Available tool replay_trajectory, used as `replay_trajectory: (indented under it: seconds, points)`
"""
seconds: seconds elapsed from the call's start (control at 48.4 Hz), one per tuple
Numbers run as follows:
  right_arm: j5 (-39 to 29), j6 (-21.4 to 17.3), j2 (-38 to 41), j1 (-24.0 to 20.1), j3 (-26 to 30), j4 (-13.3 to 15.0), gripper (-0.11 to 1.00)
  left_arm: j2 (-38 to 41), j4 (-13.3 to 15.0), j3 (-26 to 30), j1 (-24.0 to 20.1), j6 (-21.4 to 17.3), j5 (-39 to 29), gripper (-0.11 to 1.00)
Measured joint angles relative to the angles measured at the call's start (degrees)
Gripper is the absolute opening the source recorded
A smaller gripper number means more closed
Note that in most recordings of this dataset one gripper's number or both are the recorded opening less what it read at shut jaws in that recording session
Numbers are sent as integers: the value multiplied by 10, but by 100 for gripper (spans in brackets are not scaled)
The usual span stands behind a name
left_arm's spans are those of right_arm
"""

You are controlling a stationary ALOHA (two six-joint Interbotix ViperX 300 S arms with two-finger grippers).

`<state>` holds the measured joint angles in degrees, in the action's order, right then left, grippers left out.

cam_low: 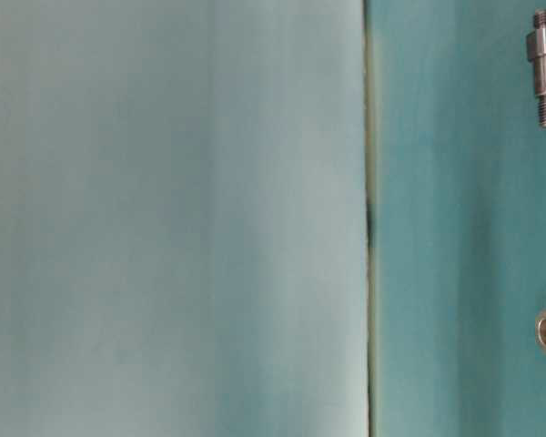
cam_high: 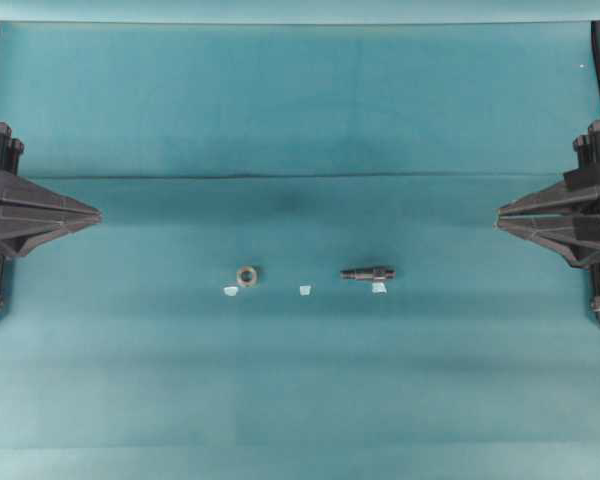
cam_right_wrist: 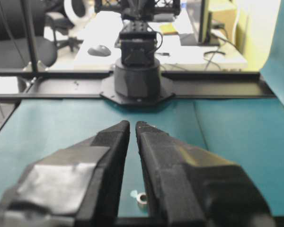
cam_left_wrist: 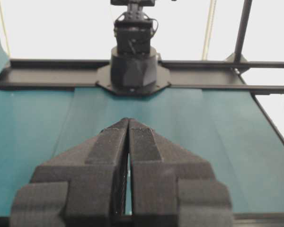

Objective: Insert the washer onto the shaft with both hands.
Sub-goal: 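Move left gripper over the silver washer and right gripper over the shaft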

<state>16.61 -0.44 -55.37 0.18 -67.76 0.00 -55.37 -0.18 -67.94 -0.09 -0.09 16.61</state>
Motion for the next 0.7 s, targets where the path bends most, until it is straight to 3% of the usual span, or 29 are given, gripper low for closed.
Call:
replay_trajectory:
  seconds: [0.062, 0.145, 0.269, 0.475, 0.702]
  points:
    - [-2, 0, 2, -1, 0, -3, 1, 7, -3, 10, 0, 9, -21, 3]
    - [-23, -3, 5, 0, 1, -18, -6, 25, -4, 28, 0, 18, -62, 3]
    - [-78, -29, 15, 7, 11, -35, -9, 51, -5, 53, -1, 22, -103, 3]
    - [-157, -74, 54, 18, 35, -37, -9, 115, -5, 89, -1, 22, -131, 3]
    - [-229, -85, 142, 22, 71, -37, -9, 216, -5, 136, -2, 23, -187, 3]
